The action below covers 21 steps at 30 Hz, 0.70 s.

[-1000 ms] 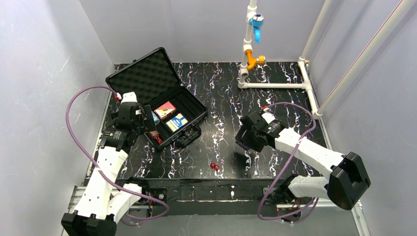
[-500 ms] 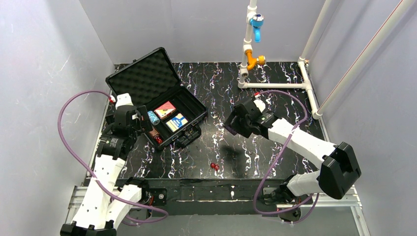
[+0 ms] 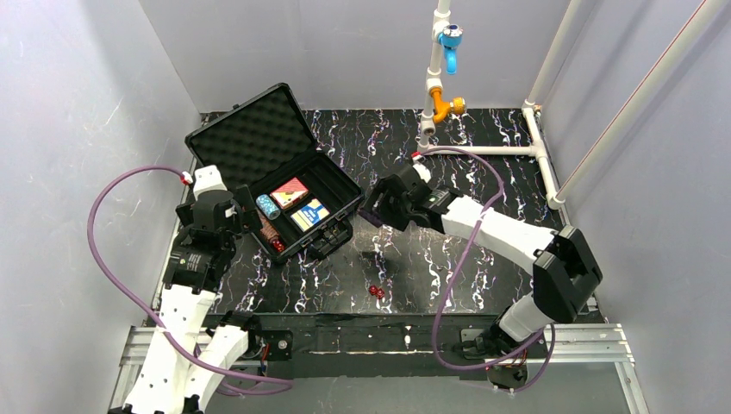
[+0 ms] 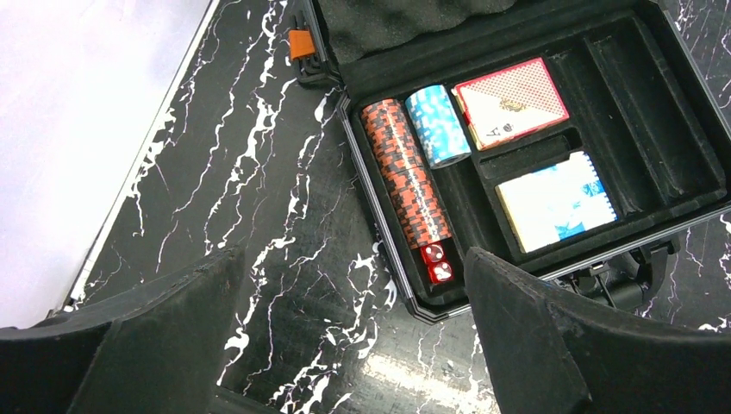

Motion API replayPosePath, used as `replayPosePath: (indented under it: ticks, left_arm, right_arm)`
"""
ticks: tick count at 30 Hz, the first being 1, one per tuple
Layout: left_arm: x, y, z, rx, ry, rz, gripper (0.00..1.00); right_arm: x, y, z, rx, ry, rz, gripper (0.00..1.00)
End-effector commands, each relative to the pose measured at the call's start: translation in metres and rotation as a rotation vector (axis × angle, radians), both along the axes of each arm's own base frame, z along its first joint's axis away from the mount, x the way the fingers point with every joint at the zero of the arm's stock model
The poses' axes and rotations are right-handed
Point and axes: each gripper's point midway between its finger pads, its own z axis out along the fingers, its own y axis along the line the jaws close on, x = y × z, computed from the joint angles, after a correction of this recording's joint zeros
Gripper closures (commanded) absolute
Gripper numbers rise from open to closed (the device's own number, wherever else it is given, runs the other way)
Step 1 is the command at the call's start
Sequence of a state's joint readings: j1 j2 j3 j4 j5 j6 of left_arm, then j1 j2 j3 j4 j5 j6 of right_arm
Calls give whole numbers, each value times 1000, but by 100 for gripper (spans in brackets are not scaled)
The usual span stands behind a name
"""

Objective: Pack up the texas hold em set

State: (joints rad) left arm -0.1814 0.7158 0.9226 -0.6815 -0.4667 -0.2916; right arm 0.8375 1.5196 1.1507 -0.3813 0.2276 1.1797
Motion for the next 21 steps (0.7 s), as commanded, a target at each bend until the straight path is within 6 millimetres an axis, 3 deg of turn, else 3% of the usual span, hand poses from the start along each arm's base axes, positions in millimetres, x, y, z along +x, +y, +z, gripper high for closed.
replayPosePath:
  ticks: [1,13,21]
  left_arm:
    - [-4,10,2,22,-27,50,2]
    - [-17,25,20,48,-131,117,2]
    - [-28,28,37,31,-249,122,2]
  right_arm:
    - [16,50,62,193,-119,39,99]
    - [14,105,66,260,-114,114,99]
    - [8,146,56,293,-75,160,99]
